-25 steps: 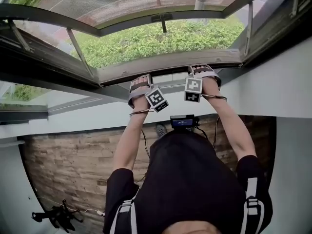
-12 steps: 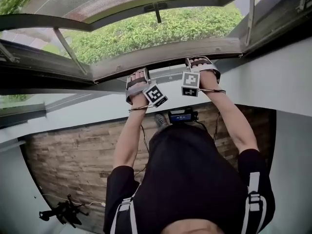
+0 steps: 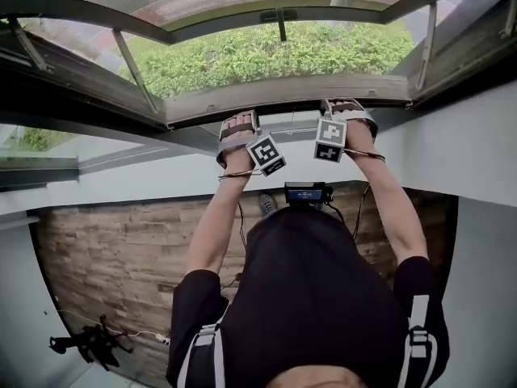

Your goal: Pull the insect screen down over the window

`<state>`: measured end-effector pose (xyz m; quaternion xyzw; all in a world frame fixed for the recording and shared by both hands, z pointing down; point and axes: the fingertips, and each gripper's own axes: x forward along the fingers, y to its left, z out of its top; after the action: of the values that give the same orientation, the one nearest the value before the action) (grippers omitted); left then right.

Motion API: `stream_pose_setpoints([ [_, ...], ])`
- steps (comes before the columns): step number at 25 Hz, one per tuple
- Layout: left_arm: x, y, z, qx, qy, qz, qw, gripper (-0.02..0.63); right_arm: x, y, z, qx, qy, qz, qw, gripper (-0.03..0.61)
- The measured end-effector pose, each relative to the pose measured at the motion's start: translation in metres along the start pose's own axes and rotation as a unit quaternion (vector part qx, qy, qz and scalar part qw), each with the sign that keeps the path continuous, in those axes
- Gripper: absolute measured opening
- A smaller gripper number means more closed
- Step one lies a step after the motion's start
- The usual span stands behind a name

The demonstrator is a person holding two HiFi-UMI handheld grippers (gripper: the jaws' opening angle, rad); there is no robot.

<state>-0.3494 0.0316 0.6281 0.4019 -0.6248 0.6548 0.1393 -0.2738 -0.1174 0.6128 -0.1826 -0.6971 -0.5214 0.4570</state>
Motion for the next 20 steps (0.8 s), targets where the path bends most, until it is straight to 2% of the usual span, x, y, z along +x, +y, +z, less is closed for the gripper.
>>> stream_pose_setpoints([
  [3,-0.002,0.004,0.001,-0.009,-0.004,0.004,0.9999,0.012,-0.002,-0.002,0.000,-0.004,0.001,-0.007,1.000,0.014],
  [11,-0.009,0.009,0.002,-0.003,-0.007,0.009,0.9999,0.022,-0.012,-0.006,-0.001,-0.013,0.008,-0.022,1.000,0.014],
  [20,-0.009,0.009,0.003,0.005,-0.009,0.004,0.9999,0.021,-0.014,0.002,-0.001,-0.007,-0.006,0.008,1.000,0.028],
])
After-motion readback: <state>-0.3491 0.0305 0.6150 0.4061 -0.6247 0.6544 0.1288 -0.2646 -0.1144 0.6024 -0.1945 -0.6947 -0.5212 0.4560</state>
